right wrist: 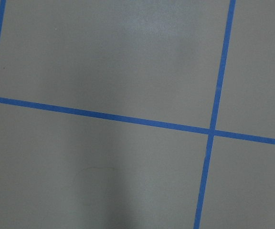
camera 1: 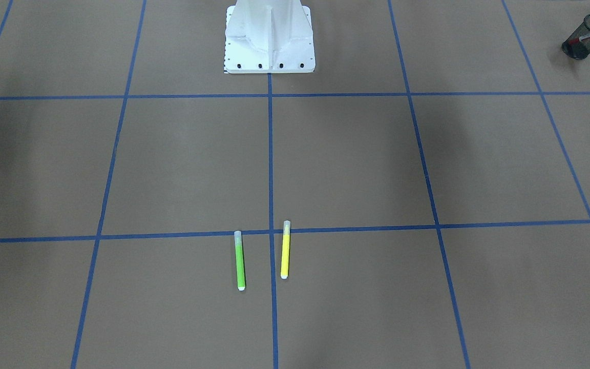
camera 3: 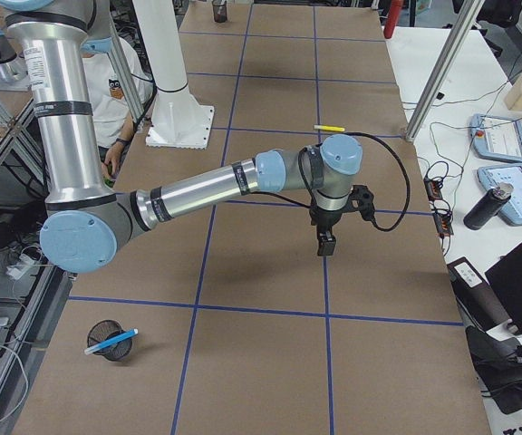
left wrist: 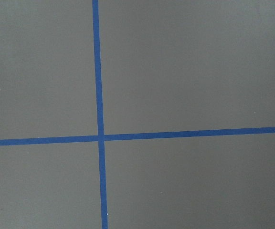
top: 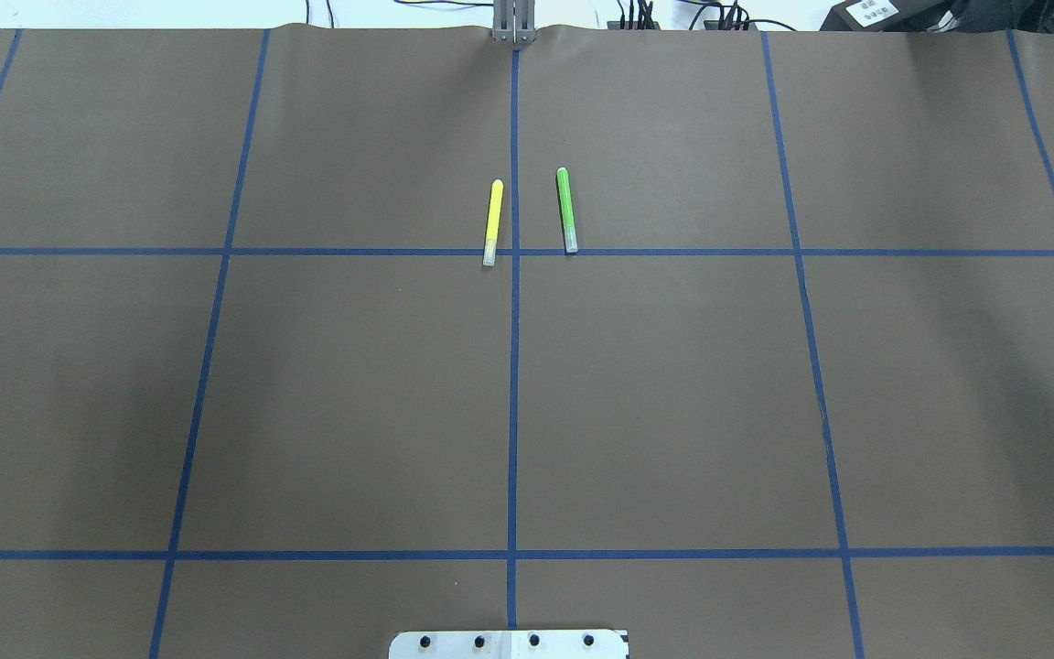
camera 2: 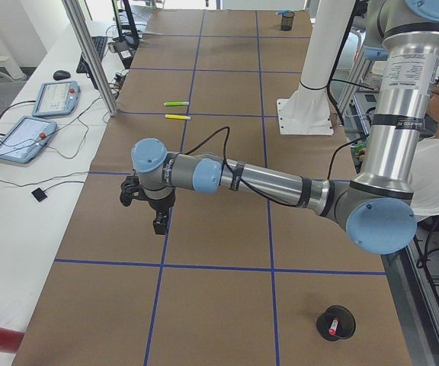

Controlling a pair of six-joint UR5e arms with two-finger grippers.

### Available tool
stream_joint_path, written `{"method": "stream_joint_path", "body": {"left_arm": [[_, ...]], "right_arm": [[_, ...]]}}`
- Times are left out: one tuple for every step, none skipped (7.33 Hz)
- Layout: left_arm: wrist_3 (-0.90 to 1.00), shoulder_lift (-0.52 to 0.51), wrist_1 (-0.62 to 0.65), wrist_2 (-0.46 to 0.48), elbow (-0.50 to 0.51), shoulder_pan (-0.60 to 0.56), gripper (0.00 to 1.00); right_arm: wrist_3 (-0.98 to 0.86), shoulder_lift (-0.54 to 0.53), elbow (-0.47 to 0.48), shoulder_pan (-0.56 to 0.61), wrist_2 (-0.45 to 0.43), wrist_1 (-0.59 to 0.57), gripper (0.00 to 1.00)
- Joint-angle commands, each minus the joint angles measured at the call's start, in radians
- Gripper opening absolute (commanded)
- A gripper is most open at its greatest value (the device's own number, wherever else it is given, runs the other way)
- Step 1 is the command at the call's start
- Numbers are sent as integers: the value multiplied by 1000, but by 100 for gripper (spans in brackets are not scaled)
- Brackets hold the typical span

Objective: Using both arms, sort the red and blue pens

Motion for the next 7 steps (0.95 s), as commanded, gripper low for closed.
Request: {"method": "stream_joint_path", "body": {"left_arm": [[-1, 0, -2, 0, -2, 0, 100], [-3, 0, -2, 0, -6, 0, 100], [-3, 0, -2, 0, -6, 0, 100], [-3, 0, -2, 0, -7, 0, 100], [-1, -1, -2, 0, -7, 0, 100], [-1, -1, -3, 0, -7, 0, 100], [2, -3, -3, 0, -15, 0, 100]], "right_arm": [[0, -14, 4, 0, 1, 2, 100], [0, -15, 5, 0, 1, 2, 100], [2, -14, 4, 0, 1, 2, 100], [2, -14, 5, 0, -1, 2, 100], [2, -14, 5, 0, -1, 2, 100], [0, -14, 4, 0, -2, 2, 100], [2, -14, 4, 0, -2, 2, 100]]}}
